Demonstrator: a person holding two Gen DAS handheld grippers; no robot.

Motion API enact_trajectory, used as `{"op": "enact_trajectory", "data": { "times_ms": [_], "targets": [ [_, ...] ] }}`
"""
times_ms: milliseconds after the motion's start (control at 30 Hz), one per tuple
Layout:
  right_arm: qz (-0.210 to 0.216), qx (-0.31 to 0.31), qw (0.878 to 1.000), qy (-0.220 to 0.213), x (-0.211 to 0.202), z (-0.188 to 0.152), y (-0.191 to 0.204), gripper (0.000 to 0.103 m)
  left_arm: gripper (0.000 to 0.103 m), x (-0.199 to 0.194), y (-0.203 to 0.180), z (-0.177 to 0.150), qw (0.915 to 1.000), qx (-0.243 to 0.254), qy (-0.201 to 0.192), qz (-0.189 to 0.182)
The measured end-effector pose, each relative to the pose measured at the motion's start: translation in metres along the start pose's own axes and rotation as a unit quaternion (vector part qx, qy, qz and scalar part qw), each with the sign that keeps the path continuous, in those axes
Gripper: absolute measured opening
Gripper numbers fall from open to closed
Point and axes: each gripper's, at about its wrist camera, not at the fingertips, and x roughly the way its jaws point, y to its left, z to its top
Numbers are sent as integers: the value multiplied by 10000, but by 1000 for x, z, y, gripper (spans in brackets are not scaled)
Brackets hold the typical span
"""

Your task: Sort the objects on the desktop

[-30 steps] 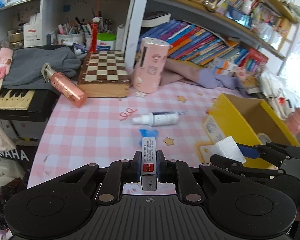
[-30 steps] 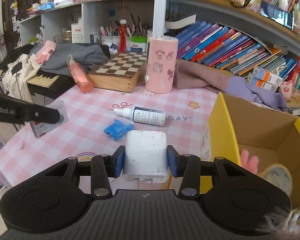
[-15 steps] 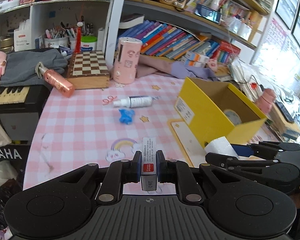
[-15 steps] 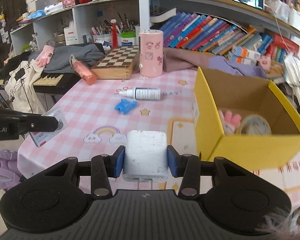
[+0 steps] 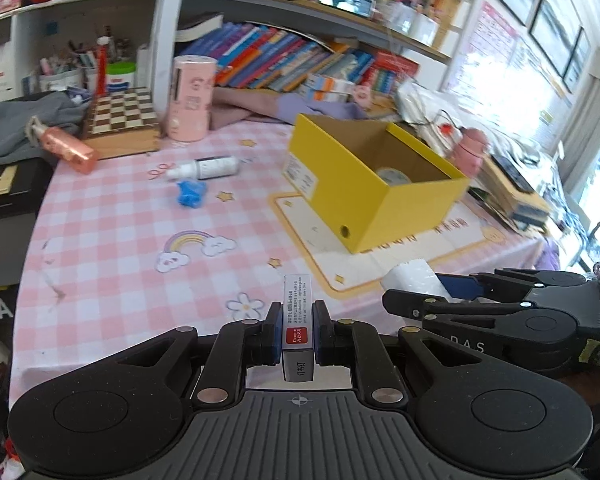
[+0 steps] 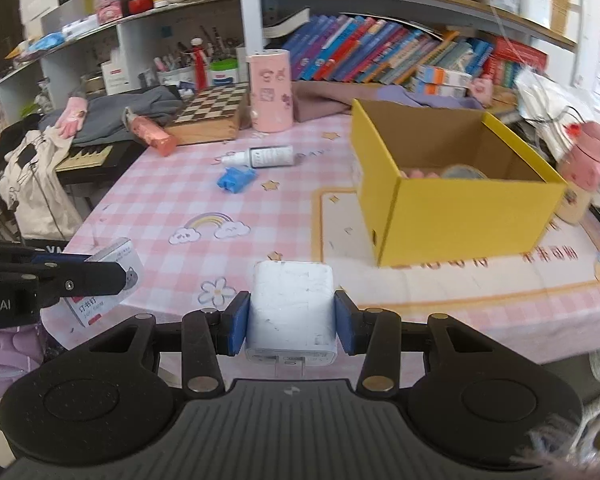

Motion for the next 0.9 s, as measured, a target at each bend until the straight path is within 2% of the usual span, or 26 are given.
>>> {"op": "enact_trajectory", "data": {
  "times_ms": [433,700,900],
  "targets": [
    [-668,266,9974,58,-33,-30,-18,41,13,10,-29,-3,9977,366,216,-526],
    [-919,508,9943,164,-44,-43,-38,41,13,27,-59,-5,9927,719,510,-823],
    [-1027,668,9922,208,-51,-51,-60,41,13,42,-80,0,9901,894,598,-898]
  ]
}}
